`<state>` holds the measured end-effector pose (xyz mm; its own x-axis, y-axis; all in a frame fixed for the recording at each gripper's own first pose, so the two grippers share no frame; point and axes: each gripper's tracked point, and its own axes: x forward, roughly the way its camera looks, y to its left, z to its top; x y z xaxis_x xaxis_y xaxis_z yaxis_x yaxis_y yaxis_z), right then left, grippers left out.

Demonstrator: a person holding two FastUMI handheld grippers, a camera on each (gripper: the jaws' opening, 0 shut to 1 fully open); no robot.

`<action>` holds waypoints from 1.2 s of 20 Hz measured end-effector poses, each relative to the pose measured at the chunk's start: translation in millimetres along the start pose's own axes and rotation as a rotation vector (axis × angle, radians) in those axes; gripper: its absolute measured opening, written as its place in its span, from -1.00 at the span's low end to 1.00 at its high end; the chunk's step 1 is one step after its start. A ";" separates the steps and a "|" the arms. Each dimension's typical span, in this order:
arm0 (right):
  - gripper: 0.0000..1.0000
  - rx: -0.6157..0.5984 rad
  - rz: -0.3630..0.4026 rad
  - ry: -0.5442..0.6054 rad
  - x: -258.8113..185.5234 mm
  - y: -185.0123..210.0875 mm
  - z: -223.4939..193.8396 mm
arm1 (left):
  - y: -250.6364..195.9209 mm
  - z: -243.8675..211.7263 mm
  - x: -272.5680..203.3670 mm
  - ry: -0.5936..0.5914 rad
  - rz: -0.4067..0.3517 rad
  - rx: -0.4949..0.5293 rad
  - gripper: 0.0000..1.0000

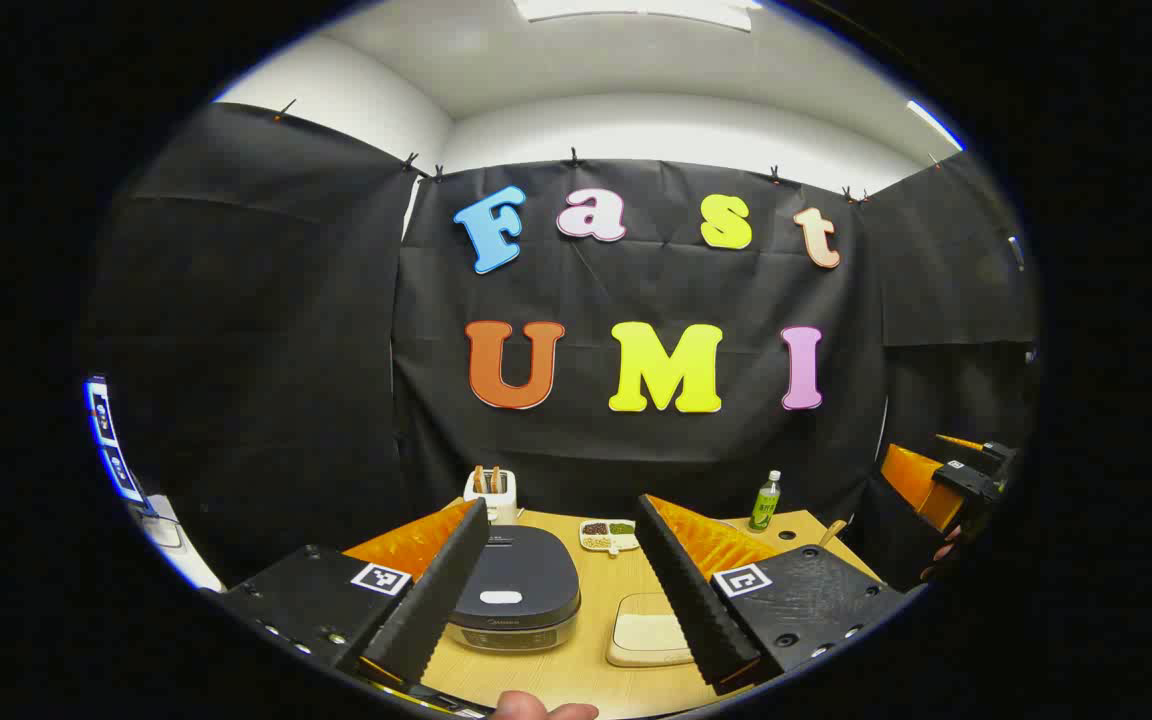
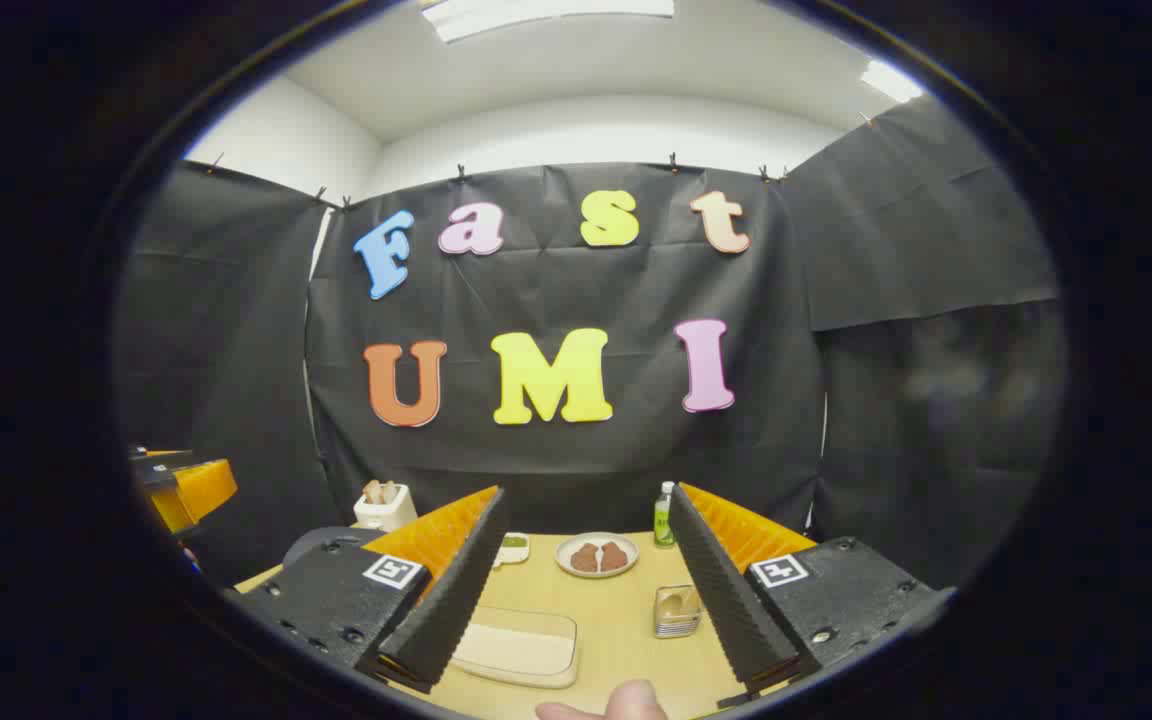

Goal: Close the left gripper, press the button to open the rice cooker; take a wooden spoon from the chopstick holder with the right hand, scoop a spoonful of rice and pour it into the rice cooker, then put the wooden spoon back into the chopstick holder.

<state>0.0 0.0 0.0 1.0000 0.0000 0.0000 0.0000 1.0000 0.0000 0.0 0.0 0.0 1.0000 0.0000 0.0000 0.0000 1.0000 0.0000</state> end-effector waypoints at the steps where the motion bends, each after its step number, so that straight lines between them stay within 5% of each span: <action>1: 1.00 0.000 -0.001 -0.002 -0.5 -0.4 -0.3 | 1.2 -1.6 0.6 0.005 0.010 0.004 0.89; 24: 1.00 -0.016 0.005 0.030 7.0 -2.0 -16.8 | 23.4 -18.3 5.8 0.055 0.063 0.007 0.89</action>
<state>7.0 -2.0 -16.8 0.9995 0.0051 -0.0303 -0.0056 0.9999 -0.0156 5.8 23.4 -18.3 0.9965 0.0630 -0.0549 -0.0626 0.9980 0.0092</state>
